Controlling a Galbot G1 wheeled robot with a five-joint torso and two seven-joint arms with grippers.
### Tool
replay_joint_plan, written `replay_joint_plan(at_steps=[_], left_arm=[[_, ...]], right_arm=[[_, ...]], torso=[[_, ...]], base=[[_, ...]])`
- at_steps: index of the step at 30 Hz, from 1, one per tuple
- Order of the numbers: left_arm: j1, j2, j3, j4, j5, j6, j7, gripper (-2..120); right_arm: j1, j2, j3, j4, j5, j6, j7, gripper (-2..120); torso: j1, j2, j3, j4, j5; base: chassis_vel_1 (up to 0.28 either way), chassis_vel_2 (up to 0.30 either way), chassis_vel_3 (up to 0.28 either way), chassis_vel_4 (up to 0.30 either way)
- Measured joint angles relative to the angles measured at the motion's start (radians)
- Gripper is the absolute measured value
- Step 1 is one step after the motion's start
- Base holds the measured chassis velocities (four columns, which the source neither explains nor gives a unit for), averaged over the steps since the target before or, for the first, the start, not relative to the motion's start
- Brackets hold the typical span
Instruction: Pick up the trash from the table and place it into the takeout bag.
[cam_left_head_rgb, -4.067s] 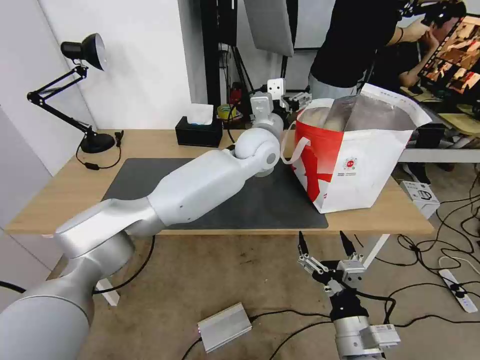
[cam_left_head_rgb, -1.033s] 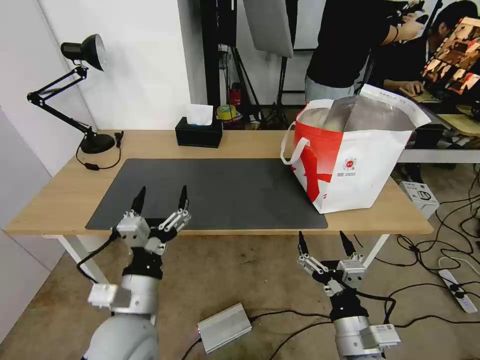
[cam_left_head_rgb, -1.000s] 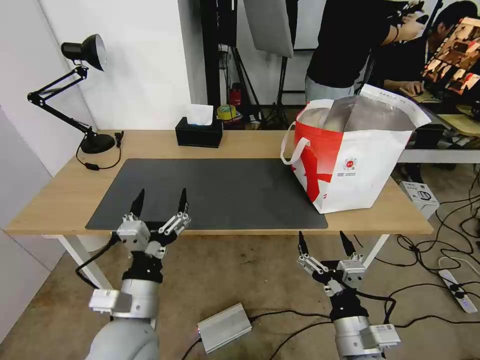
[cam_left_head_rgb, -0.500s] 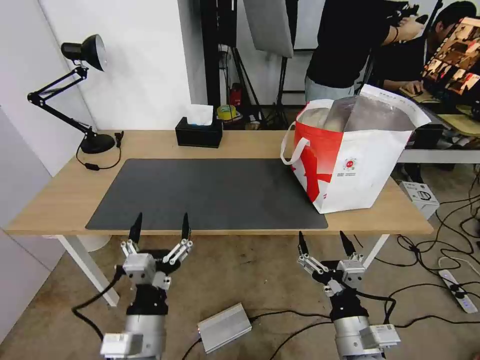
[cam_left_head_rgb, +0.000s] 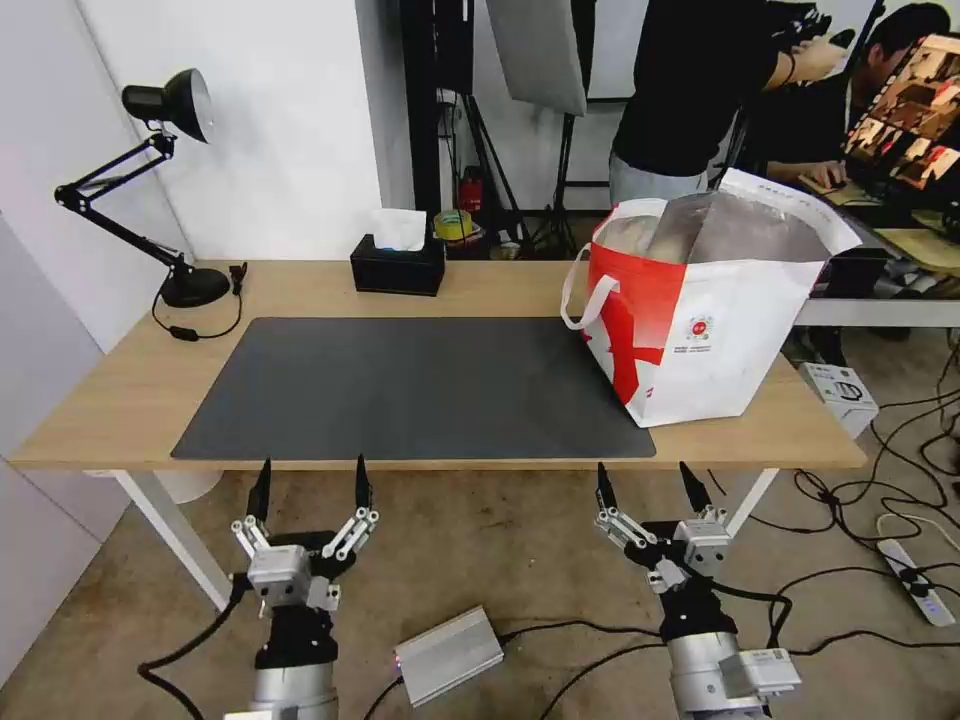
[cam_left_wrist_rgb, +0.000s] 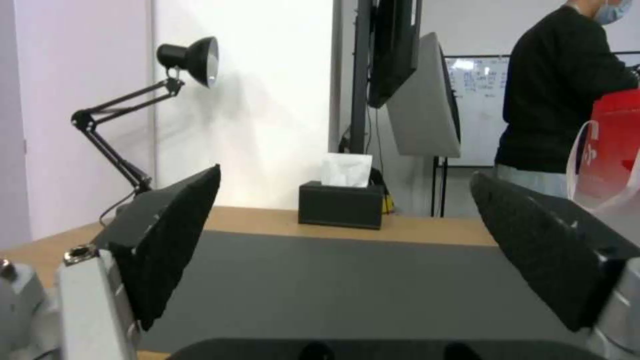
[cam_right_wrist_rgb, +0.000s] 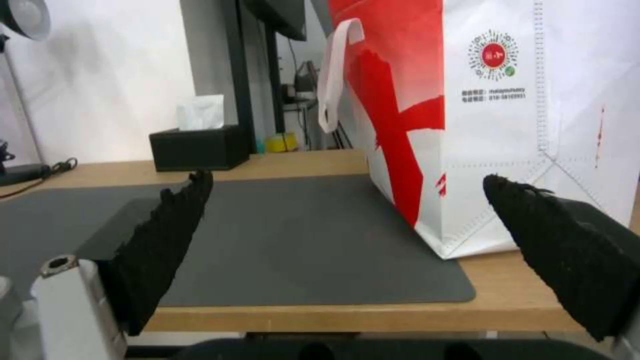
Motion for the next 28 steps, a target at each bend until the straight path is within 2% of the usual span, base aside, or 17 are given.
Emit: replay_joint_plan(at_steps=[12,28], left_arm=[[-0.002,-0.013,0.02,0.038,0.011,-0.012,-0.022,100],[-0.001,-0.017,0.023,0.04,0.007,-0.015,-0.022,100]], right_arm=[[0.0,0.0,0.0,0.0,0.0,0.0,0.0,100],[0.0,0.0,0.0,0.0,0.0,0.0,0.0,100]], torso=[[0.0,0.0,0.0,0.0,0.0],[0.0,0.0,0.0,0.0,0.0]], base=[[0.0,0.0,0.0,0.0],[0.0,0.0,0.0,0.0]])
